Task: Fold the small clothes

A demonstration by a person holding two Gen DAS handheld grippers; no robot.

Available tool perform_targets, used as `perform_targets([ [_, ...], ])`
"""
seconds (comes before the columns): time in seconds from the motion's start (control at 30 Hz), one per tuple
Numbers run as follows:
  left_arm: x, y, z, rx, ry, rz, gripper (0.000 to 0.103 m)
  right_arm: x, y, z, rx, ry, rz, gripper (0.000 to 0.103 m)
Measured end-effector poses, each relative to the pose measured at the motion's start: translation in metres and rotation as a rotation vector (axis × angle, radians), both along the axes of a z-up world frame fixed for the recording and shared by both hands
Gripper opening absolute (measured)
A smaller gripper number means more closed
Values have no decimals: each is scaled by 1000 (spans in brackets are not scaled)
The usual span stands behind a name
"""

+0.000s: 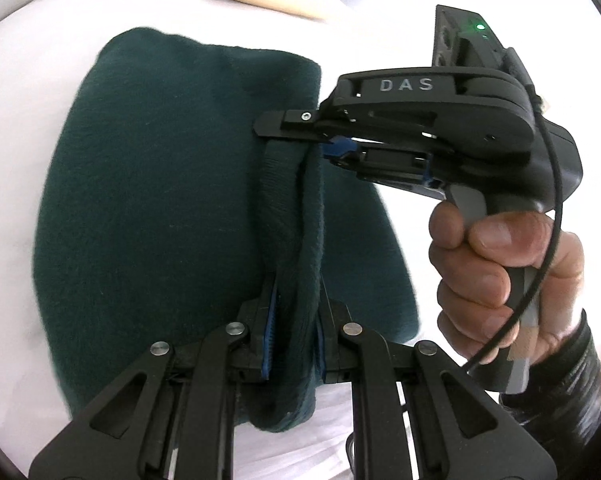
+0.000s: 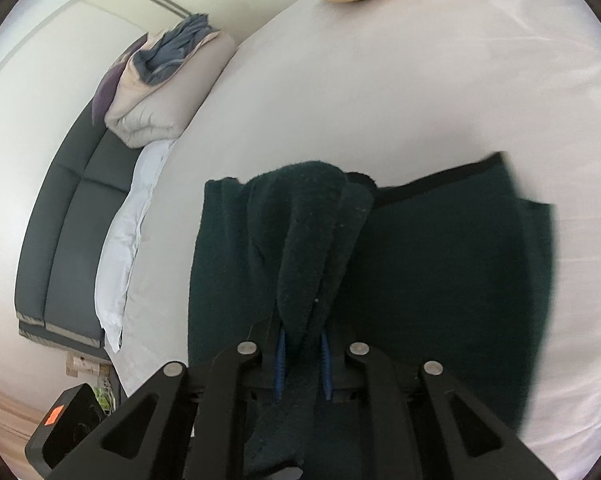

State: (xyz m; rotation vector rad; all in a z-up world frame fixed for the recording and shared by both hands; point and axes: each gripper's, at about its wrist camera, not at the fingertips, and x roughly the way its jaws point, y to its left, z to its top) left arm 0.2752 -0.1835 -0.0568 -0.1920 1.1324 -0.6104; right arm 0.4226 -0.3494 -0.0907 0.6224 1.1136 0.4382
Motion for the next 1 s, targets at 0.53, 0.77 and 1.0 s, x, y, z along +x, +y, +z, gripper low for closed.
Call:
perform_targets([
  [0.53, 5, -52, 20, 29, -18, -85, 14, 2, -71, -14, -20, 40, -16, 14],
  [0.77, -4, -43, 20, -19, -3, -103, 18, 0, -88, -32, 9, 71, -60, 14],
  [1.0, -24, 57, 66, -194, -51, -80, 79, -20, -94, -33, 102, 59, -96, 27],
])
